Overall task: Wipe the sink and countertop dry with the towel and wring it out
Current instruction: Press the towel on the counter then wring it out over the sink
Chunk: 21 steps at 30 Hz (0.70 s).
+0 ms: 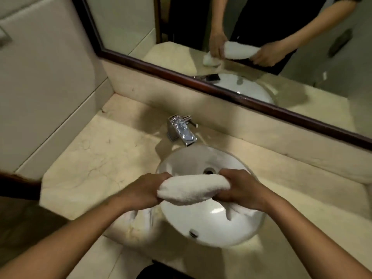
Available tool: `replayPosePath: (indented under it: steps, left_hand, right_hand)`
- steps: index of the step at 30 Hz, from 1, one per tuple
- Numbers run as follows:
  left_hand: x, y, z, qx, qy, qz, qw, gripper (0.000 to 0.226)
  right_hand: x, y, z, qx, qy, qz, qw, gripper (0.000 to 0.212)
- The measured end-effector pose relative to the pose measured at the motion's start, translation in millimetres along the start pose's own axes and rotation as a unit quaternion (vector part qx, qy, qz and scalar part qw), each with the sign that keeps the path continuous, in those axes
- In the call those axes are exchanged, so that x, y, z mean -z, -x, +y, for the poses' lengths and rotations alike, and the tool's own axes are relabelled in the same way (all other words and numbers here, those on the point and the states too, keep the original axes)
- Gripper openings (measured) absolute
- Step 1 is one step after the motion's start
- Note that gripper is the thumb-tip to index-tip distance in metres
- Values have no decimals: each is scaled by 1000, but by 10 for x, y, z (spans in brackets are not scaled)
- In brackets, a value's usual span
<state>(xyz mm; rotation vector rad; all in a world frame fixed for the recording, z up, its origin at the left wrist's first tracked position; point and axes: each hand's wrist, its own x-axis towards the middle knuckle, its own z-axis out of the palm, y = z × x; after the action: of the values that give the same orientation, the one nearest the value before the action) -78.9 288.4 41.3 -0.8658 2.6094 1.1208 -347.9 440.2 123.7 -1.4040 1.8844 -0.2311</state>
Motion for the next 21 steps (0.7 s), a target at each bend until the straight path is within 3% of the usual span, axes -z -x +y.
replayPosePath:
  steps: [2, 4, 7, 13, 17, 19, 21]
  left_hand:
    - [243, -78, 315, -19, 17, -56, 998, 30]
    - [410, -116, 593, -8, 87, -111, 990, 31]
    - [574, -102, 924, 8, 287, -144, 947, 56]
    - [587, -253, 1846, -42, 581, 49, 812, 91]
    - [524, -449, 2418, -36, 688, 143, 711, 58]
    - [513, -539, 2577, -23, 727, 159, 668, 64]
    - [528, -578, 2714, -20, 747, 154, 646, 58]
  right_hand:
    - [215, 174, 147, -7, 14, 16, 1000, 29]
    - [404, 345, 206, -15, 11, 41, 999, 36]
    - [575, 595, 243, -17, -31, 58, 998, 39]
    - [320, 930, 24, -9, -234, 88, 968, 83]
    - [184, 908, -238, 14, -413, 136, 900, 92]
    - [245, 932, -286, 29, -451, 160, 878, 93]
    - [341, 961, -281, 18, -469, 192, 862, 84]
